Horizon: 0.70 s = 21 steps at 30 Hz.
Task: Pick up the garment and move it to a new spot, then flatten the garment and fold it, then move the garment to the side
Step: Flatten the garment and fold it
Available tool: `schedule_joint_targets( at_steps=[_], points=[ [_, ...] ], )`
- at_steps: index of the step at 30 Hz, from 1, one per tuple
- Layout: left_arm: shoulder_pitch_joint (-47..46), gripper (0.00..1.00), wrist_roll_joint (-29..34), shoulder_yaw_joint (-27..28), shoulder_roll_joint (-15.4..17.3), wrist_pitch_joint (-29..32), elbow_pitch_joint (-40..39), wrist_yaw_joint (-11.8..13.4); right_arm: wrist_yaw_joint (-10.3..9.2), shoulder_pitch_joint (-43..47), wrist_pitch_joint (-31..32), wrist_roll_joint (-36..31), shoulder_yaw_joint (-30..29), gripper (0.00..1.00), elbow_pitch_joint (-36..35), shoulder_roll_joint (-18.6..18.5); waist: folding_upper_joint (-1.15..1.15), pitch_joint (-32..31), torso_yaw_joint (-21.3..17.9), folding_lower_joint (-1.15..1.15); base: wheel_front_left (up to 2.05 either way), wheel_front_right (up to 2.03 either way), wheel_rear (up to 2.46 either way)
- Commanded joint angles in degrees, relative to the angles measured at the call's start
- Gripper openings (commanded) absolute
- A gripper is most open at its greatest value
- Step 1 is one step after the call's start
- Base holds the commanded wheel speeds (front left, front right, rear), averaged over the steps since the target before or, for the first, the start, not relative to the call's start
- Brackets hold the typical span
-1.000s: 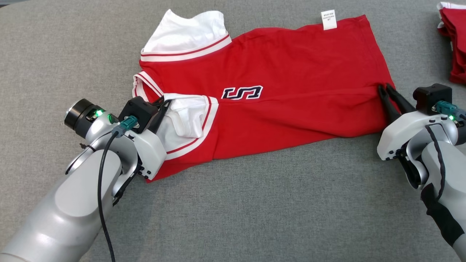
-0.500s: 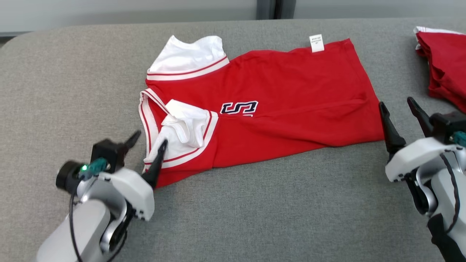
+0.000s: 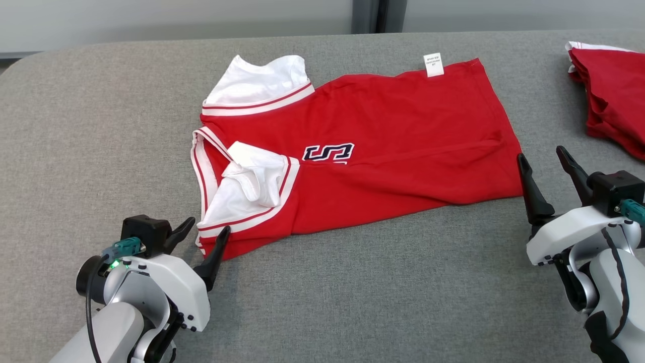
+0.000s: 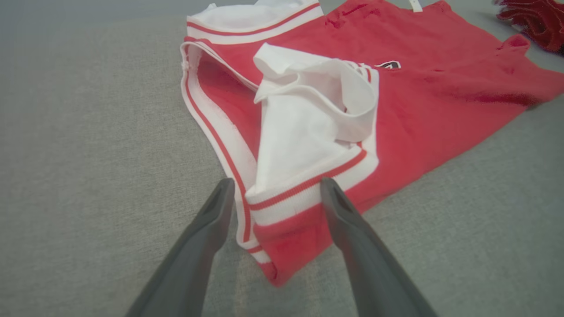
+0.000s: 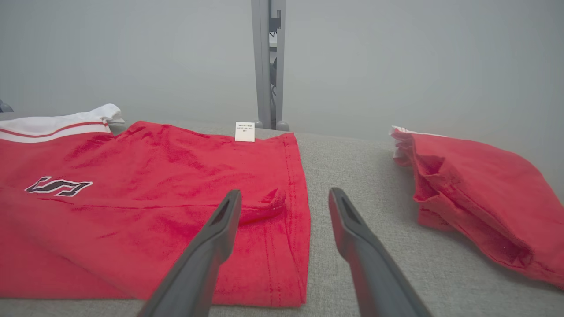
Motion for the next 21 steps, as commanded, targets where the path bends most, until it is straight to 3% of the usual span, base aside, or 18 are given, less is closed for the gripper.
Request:
schedule_joint_targets(
  at_steps=[1, 3, 4, 5, 6, 13, 21],
  points=[
    [-0.78, 0.98, -0.05, 0.0, 0.08, 0.11, 0.56, 0.06, -0.01, 0.72, -0.3, -0.3, 0.22, 1.0, -0.06, -0.44, 0.0, 0.21, -0.08, 0.0, 0.0, 0.0, 0.0],
    [-1.43, 0.83, -0.18, -0.16, -0.08, 0.42, 1.31, -0.29, -0.01, 0.63, -0.3, -0.18, 0.45, 1.0, -0.13, -0.57, 0.0, 0.42, -0.26, 0.0, 0.0, 0.0, 0.0],
    [-1.6, 0.54, -0.19, -0.4, -0.16, 0.54, 1.5, -0.68, -0.01, 0.59, -0.3, -0.09, 0.53, 1.0, -0.2, -0.74, 0.0, 0.5, -0.35, 0.0, 0.0, 0.0, 0.0],
    [-1.55, 0.11, -0.29, -0.55, -0.32, 0.37, 1.49, -0.92, -0.01, 0.56, -0.29, 0.01, 0.6, 1.0, -0.27, -0.91, 0.0, 0.56, -0.41, 0.0, 0.0, 0.0, 0.0],
    [-1.38, 0.0, -0.43, -0.74, -0.32, 0.39, 1.44, -1.24, -0.01, 0.57, -0.3, 0.07, 0.65, 1.0, -0.33, -1.04, 0.0, 0.58, -0.44, 0.0, 0.0, 0.0, 0.0],
    [2.25, 0.0, -1.15, -1.71, 0.88, 0.61, -3.87, -1.96, -0.01, 1.31, -0.3, 0.47, -0.17, 1.0, -0.27, -1.8, 0.0, -0.01, 0.42, 0.0, 0.0, 0.0, 0.0],
    [7.81, 0.0, -2.29, -1.94, 3.32, 1.91, -12.48, 0.44, -0.01, 1.97, -0.21, 2.62, 2.15, 1.0, 5.01, -1.46, 0.0, -0.94, 2.47, 0.0, 0.0, 0.0, 0.0]
  ],
)
